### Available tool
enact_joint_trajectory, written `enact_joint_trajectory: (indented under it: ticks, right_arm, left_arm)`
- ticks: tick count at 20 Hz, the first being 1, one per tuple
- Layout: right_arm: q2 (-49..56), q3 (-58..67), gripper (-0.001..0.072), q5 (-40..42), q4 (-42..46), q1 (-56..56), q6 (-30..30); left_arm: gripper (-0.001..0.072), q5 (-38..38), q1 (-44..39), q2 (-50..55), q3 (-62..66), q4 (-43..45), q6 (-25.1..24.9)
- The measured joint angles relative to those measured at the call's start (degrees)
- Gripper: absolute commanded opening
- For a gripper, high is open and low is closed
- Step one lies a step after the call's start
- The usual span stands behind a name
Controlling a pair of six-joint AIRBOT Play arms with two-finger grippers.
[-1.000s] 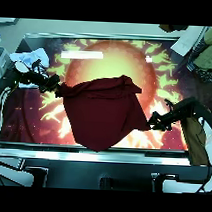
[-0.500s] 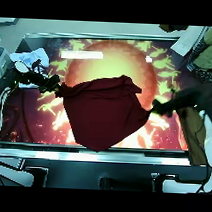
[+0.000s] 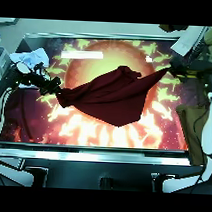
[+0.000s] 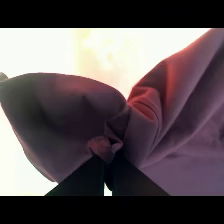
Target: Fold the clothes and pants, and hang the long-sleeved shirts on hangers.
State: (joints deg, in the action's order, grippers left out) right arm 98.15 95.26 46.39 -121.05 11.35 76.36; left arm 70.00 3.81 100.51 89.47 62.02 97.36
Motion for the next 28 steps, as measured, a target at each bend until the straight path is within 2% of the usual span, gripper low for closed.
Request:
enact_joint_trajectory:
  ticks: [2,3,6,9,11,13,19,25,28]
  right_arm:
    - [1.9,0.9,0.0402,1.5,0.0,-1.4,-1.3]
    - [2.3,1.1,0.0485,2.8,-0.3,-1.6,-1.6]
    - [1.8,1.6,0.0482,10.8,-1.0,0.6,-1.2]
    - [-0.3,0.6,0.0481,22.8,-1.3,5.4,3.1]
    - [-3.2,-3.7,0.0482,28.2,-1.3,8.0,5.7]
    - [-6.9,-11.1,0.0484,30.1,-2.1,8.4,7.6]
    - [-16.2,-37.0,0.0492,22.8,-6.3,-0.6,10.3]
    - [-17.2,-43.8,0.0491,13.3,-7.6,-9.4,6.4]
    - [-16.0,-44.4,0.0461,10.3,-7.9,-10.6,4.0]
  left_arm:
    - [0.0017,0.2,-0.4,0.2,0.0,0.0,0.0]
    - [0.0017,0.4,-0.6,0.2,0.0,0.0,0.0]
    - [0.0017,0.6,-0.9,0.2,0.0,0.0,0.0]
    - [0.0017,1.4,-1.1,0.2,0.0,0.0,0.0]
    - [0.0017,1.9,-1.1,0.2,0.0,0.0,0.0]
    - [0.0017,2.3,-1.1,0.2,0.0,0.0,0.0]
    - [0.0017,3.0,-1.2,0.2,0.0,0.0,0.0]
    - [0.0017,3.1,-1.2,0.2,0.0,0.0,0.0]
    - [0.0017,3.1,-1.2,0.3,0.0,0.0,0.0]
